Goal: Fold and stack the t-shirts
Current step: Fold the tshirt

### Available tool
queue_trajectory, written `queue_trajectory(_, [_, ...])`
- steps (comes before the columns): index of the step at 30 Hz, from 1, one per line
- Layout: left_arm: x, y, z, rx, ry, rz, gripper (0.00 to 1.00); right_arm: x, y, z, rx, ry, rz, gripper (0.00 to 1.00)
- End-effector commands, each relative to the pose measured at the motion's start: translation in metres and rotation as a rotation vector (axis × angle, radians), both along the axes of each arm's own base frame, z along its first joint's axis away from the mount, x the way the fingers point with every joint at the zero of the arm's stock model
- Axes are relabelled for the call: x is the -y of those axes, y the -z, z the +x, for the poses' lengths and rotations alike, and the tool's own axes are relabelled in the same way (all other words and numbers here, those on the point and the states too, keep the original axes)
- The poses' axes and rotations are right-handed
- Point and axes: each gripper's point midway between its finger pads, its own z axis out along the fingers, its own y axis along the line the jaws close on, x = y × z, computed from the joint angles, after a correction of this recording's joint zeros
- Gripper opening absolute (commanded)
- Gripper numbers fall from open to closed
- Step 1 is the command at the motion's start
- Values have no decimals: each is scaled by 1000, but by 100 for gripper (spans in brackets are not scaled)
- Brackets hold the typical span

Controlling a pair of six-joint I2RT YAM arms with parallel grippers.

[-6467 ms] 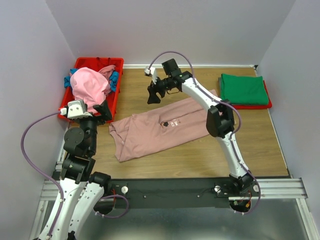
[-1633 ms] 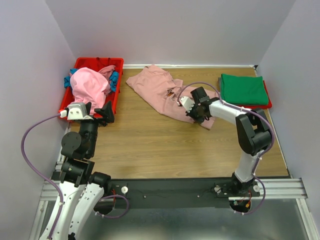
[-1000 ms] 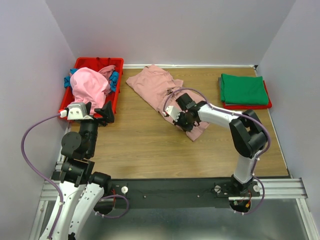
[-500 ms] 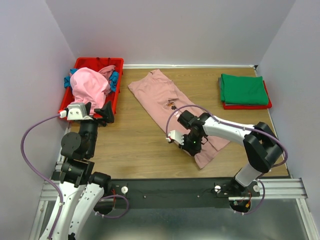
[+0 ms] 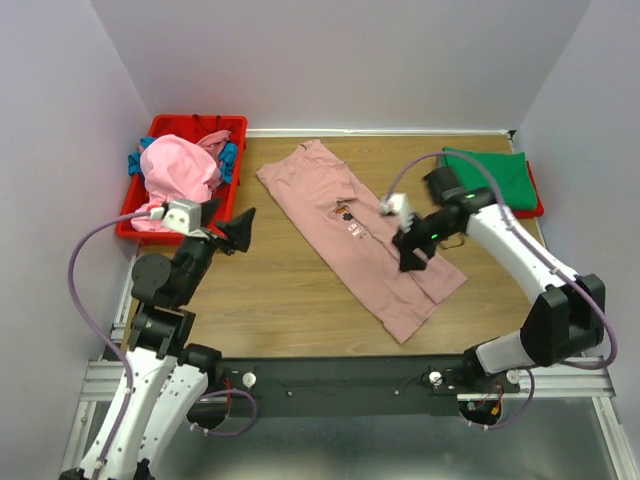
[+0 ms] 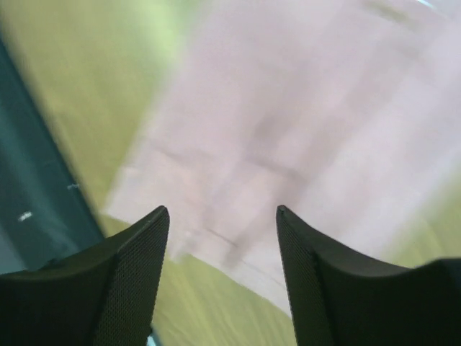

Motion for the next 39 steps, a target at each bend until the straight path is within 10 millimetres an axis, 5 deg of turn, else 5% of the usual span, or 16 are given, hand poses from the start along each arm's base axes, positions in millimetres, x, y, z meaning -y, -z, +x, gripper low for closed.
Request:
queue_trajectory(1, [73,18,-18,-10,435,95,79,52,-34,35,60,181,176,73])
queue_trajectory(5, [127,49,-34,-144,623,107,77,113,-24,49,52,382,261,78])
queue_trajectory(9, [190,83,-71,-301,721,112,77,136,1,46,1,454,281,79])
queue_trajectory(11, [225,115,-104,-410,801,155,77,139,5,46,-19,484,308,81])
queue_trajectory(17, [285,191,-132,-579,773,327,72,157,12,65,-5,691,326,81])
queue_trajectory(22, [330,210,-137,-604,761,430,63,164,12,73,24,756,307,81])
queue_trajectory(25, [350,241,-143,-636,747,536,61,164,15,71,26,763,301,81])
queue_trajectory(34, [388,274,-172,-667,739,692,57,163,19,69,8,764,306,81])
queue_trajectory(39, [383,304,-165,-719,611,791,53,162,20,68,5,763,307,81])
